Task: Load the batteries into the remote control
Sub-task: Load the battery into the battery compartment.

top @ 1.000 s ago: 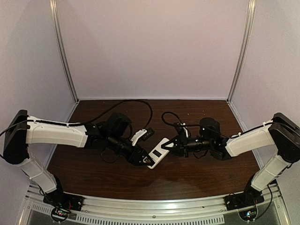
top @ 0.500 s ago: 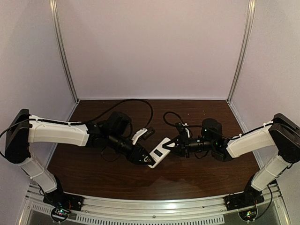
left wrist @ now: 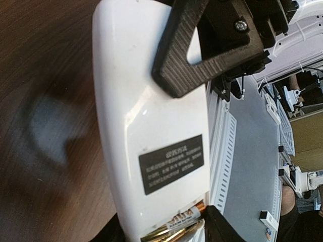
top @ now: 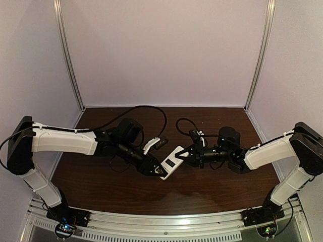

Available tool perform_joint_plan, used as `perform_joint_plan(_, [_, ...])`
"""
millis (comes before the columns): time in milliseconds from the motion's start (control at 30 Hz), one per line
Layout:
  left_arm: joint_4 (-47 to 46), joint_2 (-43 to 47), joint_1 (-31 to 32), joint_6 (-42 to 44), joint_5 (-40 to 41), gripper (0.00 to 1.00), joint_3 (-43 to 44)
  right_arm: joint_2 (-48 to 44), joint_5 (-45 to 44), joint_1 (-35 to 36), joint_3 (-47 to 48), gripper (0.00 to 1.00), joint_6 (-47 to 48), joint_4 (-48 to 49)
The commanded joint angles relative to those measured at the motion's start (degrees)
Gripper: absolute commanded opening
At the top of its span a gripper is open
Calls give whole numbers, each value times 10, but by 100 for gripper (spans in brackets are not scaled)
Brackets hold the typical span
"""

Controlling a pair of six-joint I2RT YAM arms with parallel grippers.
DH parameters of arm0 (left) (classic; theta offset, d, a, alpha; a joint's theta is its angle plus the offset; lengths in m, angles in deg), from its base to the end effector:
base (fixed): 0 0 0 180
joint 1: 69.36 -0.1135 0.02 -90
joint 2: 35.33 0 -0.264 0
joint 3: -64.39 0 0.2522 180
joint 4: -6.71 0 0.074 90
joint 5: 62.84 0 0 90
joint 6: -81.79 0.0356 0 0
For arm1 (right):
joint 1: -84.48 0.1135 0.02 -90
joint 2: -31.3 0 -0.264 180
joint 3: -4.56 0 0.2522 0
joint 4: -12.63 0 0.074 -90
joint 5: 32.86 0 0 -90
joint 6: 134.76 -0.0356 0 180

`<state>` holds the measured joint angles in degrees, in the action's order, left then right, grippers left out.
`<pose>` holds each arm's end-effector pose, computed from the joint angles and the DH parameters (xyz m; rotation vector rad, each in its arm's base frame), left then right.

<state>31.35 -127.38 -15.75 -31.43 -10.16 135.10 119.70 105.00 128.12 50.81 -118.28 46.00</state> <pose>0.1816 -0.2828 0.2120 1.0263 2.4215 -1.3440 0.1962 0.2236 0.1932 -0.2324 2.2526 2.0383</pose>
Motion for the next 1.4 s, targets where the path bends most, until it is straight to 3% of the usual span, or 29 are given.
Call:
perform_joint_plan(0, [71, -45, -2, 18, 35, 33, -27, -57, 62, 7, 39, 0, -47, 191])
perform_joint_plan(300, [53, -44, -8, 7, -4, 43, -32, -67, 73, 9, 36, 0, -48, 203])
perform_joint_plan(700, [15, -19, -39, -28, -24, 43, -57, -71, 71, 10, 33, 0, -45, 195])
perform_joint_plan(900, [3, -16, -44, -37, -29, 55, -64, -69, 70, 11, 35, 0, -42, 192])
perform_joint_plan(1067, [-8, -8, -54, -52, -37, 58, -65, -71, 69, 13, 35, 0, -36, 180])
perform_joint_plan(1200, [-24, 19, -55, -51, -34, 64, -66, -78, 53, 13, 35, 0, 9, 104])
perform_joint_plan(1367, [-29, 77, -55, -36, 2, 81, -58, -85, 28, 11, 37, 0, 61, 9])
